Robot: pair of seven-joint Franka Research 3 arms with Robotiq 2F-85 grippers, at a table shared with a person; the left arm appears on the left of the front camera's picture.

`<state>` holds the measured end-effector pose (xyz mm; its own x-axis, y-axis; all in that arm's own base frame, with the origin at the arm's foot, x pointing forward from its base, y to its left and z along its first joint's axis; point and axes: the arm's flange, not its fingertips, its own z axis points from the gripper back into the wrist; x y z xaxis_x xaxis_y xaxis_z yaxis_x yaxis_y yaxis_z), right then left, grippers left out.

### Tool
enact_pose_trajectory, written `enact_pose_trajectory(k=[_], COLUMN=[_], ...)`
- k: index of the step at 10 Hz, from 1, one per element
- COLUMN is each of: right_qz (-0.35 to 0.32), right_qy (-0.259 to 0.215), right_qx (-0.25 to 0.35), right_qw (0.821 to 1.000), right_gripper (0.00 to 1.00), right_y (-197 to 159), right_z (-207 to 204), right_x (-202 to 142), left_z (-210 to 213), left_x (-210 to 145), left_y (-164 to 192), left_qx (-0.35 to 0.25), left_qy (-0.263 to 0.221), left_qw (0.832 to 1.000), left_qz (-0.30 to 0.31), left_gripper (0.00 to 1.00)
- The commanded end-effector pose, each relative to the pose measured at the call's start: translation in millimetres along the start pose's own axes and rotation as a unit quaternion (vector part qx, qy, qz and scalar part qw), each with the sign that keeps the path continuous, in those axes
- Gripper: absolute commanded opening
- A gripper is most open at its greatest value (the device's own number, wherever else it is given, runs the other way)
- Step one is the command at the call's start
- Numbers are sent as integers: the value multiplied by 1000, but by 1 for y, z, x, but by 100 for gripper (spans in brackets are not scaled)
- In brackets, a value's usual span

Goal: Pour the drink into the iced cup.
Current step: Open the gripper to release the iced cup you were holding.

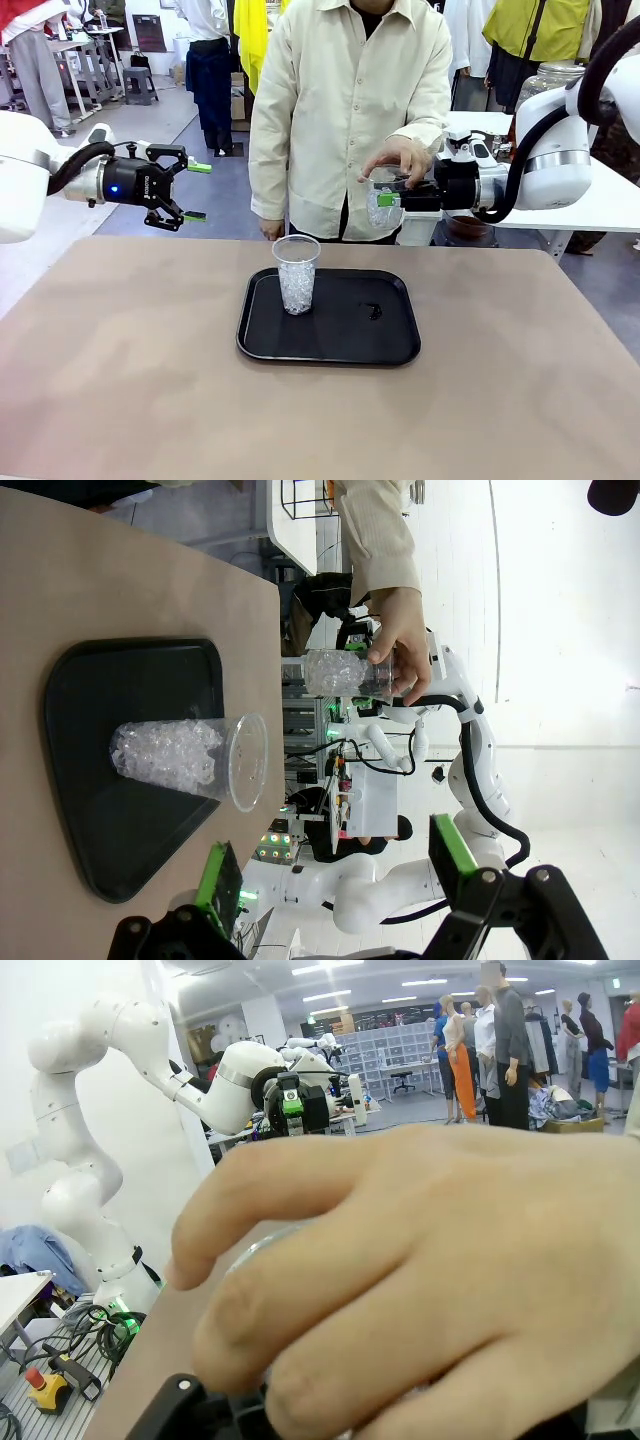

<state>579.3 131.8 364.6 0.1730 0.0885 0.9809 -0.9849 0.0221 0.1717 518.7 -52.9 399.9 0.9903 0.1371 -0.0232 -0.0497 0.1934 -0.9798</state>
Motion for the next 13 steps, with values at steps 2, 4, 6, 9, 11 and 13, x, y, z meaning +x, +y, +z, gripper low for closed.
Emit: enact_pose_trajectory(k=[2,4,6,9,11,13], right_qz=[11,11,11,11,0,4], right_qy=[-14,-14,-14,-14,-1,-10], right_qx=[-6,-6,-6,-6,0,-3], right_qw=[1000,1000,1000,1000,1000,1000], right_gripper=[68,68,68,68,75,100], right_y=[3,3,3,3,0,1], right_z=[-2,-2,-2,-2,0,12], right_x=[2,2,2,2,0,-4], left_z=[1,1,1,1,1,1], left_x=[0,0,0,0,0,0], left_y=[-2,-2,-2,-2,-2,-2], left_qx=[1,1,1,1,1,1], left_qy=[-2,-2,-2,-2,-2,-2], left_qw=[1000,1000,1000,1000,1000,1000], left_qz=[5,5,5,5,5,5], left_gripper=[100,100,100,100,100,100])
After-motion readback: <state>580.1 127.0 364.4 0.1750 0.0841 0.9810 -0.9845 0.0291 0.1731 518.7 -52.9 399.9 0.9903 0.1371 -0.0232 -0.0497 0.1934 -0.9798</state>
